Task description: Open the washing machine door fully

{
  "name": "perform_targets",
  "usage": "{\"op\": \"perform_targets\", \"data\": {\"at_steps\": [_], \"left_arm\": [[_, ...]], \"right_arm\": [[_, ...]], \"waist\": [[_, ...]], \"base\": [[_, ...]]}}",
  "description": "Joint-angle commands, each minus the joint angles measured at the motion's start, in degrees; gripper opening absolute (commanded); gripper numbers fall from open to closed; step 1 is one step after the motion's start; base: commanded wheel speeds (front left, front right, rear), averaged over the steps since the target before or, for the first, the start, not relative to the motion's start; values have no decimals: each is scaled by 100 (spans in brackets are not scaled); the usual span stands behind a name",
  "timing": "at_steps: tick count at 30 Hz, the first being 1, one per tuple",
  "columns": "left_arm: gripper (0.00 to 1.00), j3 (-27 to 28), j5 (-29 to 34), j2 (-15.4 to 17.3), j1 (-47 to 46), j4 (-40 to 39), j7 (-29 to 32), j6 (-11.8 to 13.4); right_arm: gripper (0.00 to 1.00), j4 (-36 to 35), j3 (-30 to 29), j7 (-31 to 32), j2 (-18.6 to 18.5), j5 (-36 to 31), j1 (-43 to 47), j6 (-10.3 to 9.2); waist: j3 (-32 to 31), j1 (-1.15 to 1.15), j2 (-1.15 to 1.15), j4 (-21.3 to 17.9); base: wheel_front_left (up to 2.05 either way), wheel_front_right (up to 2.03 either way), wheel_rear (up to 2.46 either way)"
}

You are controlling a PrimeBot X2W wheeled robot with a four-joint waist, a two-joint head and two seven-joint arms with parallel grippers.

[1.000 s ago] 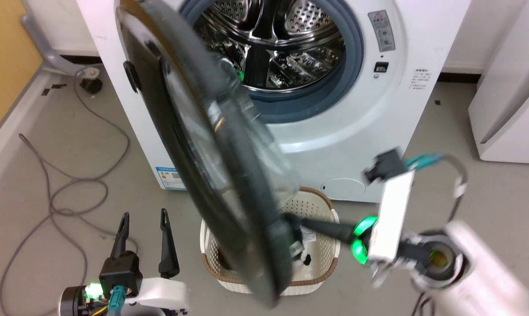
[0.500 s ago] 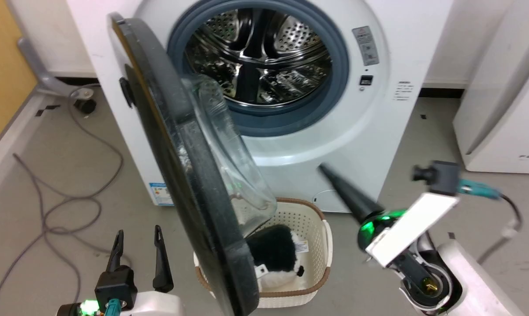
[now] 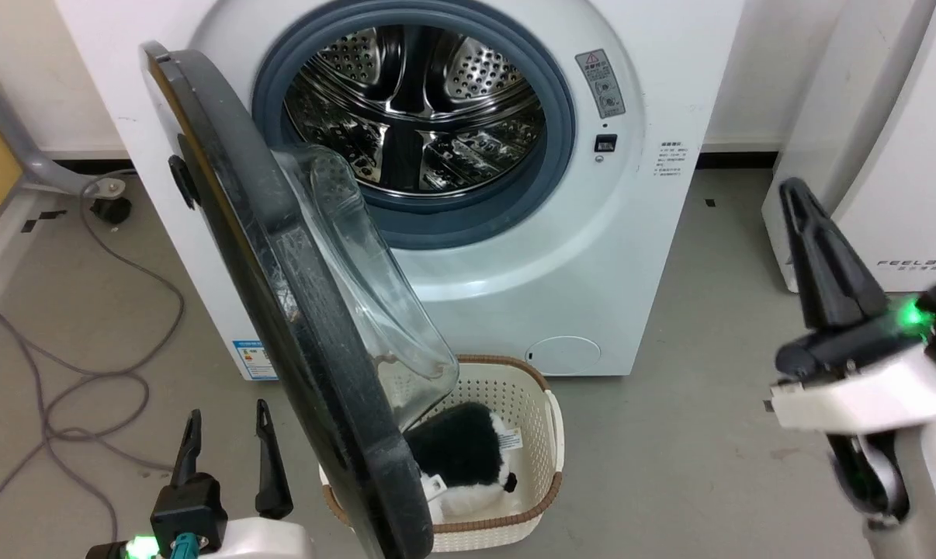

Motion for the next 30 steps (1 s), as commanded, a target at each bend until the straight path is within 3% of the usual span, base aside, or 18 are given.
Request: {"op": "perform_targets", "data": {"at_steps": [1,6,15,16,17,18,27,28,29,30], "left_arm": [[100,15,46,7,66,-31,-30,8],[100,7,171,10,79,-86,-30,-10],[100,-15,226,10,76,-233,-30,-41],[100,-15,221,10,81,-249,-30,-43],[100,-15,208,10,83,-267,-30,-50],[100,-11,189,10,88,-283,-30,-60],[100,-6,179,9,140,-339,-30,-99],[82,1,208,9,147,-330,-30,-68],[19,5,235,9,139,-349,-30,-47],[0,6,237,9,130,-363,-30,-46]], "right_arm": [[0,-206,-166,-22,136,-507,300,6],[0,-654,-813,-23,663,-1450,1159,6],[0,-333,-1081,-23,1255,-1718,2368,6],[6,-274,-1067,-23,1294,-1740,2461,6],[44,-173,-1041,-23,1331,-1699,2556,6],[100,-124,-1005,-23,1361,-1632,2607,6],[100,-47,-1142,-23,1459,-1719,2814,6],[100,-50,-1138,-23,1462,-1760,2823,6],[100,-56,-1142,-23,1464,-1786,2832,6],[100,-66,-1161,-23,1465,-1804,2841,6]], "waist": [[10,1,0,-11],[10,1,0,-19],[-30,1,0,48],[-38,1,0,58],[-45,1,0,66],[-53,1,0,70],[-123,1,0,126],[-127,1,0,133],[-130,1,0,143],[-134,1,0,154]], "base": [[0,0,0],[0,0,0],[0,0,0],[0,0,0],[0,0,0],[0,0,0],[0,0,0],[0,0,0],[0,0,0],[0,0,0]]}}
